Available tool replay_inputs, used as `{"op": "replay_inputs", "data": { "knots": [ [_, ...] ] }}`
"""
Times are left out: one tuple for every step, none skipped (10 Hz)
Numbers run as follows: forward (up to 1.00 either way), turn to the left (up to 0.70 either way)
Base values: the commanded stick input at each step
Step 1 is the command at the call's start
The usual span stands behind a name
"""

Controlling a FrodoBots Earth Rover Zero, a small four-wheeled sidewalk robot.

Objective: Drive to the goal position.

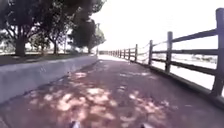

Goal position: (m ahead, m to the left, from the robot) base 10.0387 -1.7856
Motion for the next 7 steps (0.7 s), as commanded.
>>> {"op": "replay_inputs", "data": {
  "knots": [
    [0.7, 0.0],
    [0.7, 0.0],
    [0.7, 0.0],
    [0.7, 0.0],
    [0.7, 0.0],
    [0.7, 0.0],
    [0.7, 0.0]
  ]
}}
